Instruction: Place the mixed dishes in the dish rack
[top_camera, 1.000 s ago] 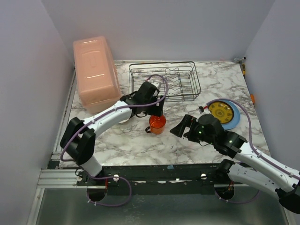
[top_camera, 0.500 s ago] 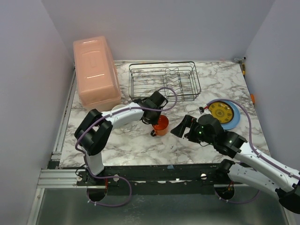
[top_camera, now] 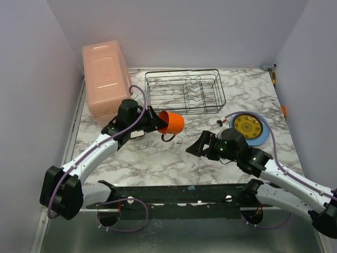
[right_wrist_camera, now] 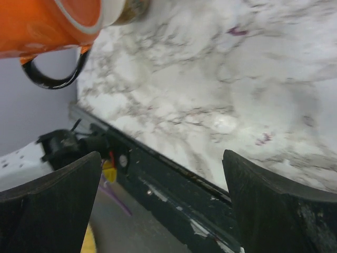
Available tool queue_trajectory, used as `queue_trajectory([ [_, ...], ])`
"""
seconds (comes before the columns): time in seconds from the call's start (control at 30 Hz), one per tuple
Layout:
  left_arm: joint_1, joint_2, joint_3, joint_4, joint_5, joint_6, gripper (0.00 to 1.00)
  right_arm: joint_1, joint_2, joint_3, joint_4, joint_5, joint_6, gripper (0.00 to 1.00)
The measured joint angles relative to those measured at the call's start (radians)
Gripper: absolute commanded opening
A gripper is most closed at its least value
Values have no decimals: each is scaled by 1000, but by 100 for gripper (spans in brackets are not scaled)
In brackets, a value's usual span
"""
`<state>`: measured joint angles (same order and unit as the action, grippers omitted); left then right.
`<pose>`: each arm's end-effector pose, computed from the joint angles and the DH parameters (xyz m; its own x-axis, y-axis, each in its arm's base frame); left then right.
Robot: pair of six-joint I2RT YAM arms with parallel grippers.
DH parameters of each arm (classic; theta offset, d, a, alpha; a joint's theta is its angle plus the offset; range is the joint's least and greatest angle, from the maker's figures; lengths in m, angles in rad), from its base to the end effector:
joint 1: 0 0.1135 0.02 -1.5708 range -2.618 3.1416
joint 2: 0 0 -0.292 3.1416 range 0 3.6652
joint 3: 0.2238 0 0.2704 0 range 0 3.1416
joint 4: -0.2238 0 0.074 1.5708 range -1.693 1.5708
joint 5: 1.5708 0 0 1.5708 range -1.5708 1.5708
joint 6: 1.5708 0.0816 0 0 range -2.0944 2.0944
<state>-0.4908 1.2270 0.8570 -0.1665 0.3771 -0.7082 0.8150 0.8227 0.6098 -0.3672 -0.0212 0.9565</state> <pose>0.2662 -0.1763 0.2724 -0.8090 -0.2534 -0.5304 0.2516 0.6662 -0.7020 0.1509 0.1627 0.2452 -0.8212 0.3199 -0.4726 -0.1192 0.7137 0.6902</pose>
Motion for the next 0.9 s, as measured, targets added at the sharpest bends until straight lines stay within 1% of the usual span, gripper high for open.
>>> queue_trajectory([
  [0.07,24,-35,-68,137,86,-91,0,0,6,-26,92,-86,-4,100],
  [0.17,29,-51,-171,357,196,-248,0,0,45,-63,288,-243,13,100],
  [0.23,27,-51,-237,512,246,-354,0,8,92,-65,422,-322,32,99],
  [0.27,26,-51,-267,591,265,-402,0,15,116,-62,476,-346,38,96],
  [0.33,26,-50,-310,716,289,-485,0,37,159,-47,546,-370,46,94],
  [0.43,26,-45,-344,889,308,-584,0,56,189,-27,614,-366,74,89],
  [0.47,26,-45,-349,921,311,-602,0,56,189,-26,644,-361,84,88],
  [0.63,26,-41,-394,1114,314,-701,0,60,204,-15,753,-319,122,75],
  [0.83,23,-26,-420,1197,311,-752,0,90,270,38,812,-276,143,61],
  [0.9,17,-21,-420,1213,309,-761,0,110,282,56,819,-259,139,58],
])
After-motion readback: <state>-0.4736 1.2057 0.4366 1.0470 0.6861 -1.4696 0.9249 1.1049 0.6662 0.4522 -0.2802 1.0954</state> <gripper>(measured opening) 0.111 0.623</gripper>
